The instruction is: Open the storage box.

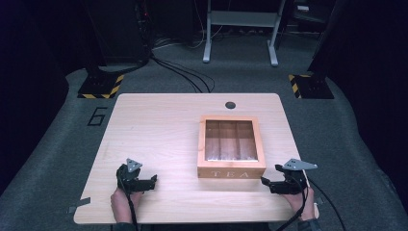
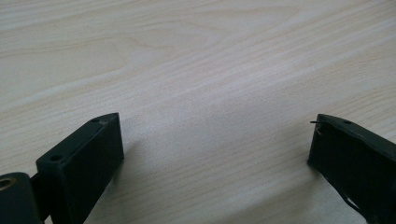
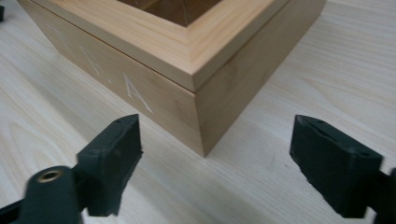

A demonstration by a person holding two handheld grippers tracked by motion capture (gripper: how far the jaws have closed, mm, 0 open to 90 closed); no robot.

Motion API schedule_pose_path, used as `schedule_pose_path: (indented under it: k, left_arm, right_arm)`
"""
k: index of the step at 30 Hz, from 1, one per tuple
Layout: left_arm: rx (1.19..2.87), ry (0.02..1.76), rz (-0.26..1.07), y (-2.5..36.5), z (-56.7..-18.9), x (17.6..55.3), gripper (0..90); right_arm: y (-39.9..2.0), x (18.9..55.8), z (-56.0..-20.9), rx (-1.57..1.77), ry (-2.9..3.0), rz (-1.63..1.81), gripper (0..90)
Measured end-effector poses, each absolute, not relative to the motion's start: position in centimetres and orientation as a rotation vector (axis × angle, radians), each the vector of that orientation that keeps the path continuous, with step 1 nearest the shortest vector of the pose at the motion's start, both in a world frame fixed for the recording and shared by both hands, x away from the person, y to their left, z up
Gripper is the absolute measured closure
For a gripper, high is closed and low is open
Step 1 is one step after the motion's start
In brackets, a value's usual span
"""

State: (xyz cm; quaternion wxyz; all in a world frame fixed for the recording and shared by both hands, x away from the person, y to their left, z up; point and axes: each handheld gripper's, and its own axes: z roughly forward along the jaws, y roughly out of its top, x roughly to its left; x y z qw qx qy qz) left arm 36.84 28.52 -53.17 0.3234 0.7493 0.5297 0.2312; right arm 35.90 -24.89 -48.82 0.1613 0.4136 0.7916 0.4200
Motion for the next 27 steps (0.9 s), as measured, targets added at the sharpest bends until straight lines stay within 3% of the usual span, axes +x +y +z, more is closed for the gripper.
schedule_pose_path:
  k: [2,4,6,7,14,27]
  left_arm:
    - [1.967,1.389,0.606,28.53,-53.17,36.83,2.9]
    - [1.967,1.39,0.606,28.53,-53.17,36.84,2.9]
    - [1.967,1.39,0.606,28.53,-53.17,36.84,2.9]
    - [1.966,1.39,0.606,28.52,-53.17,36.83,2.9]
    - [1.966,1.39,0.606,28.52,-53.17,36.84,2.9]
    - [1.966,1.39,0.606,28.53,-53.17,36.84,2.9]
  right_arm:
    - [-24.84,35.89,-48.71,1.178,2.254,1.208,25.1]
    - [-24.79,35.88,-48.45,1.167,2.243,1.245,38.0]
    - [-24.82,35.9,-48.38,1.167,2.239,1.252,41.1]
    - [-24.8,35.86,-48.22,1.17,2.243,1.261,50.4]
    - [-24.48,35.76,-48.05,1.148,2.255,1.255,70.8]
    - [-24.58,35.53,-47.97,1.115,2.253,1.258,80.1]
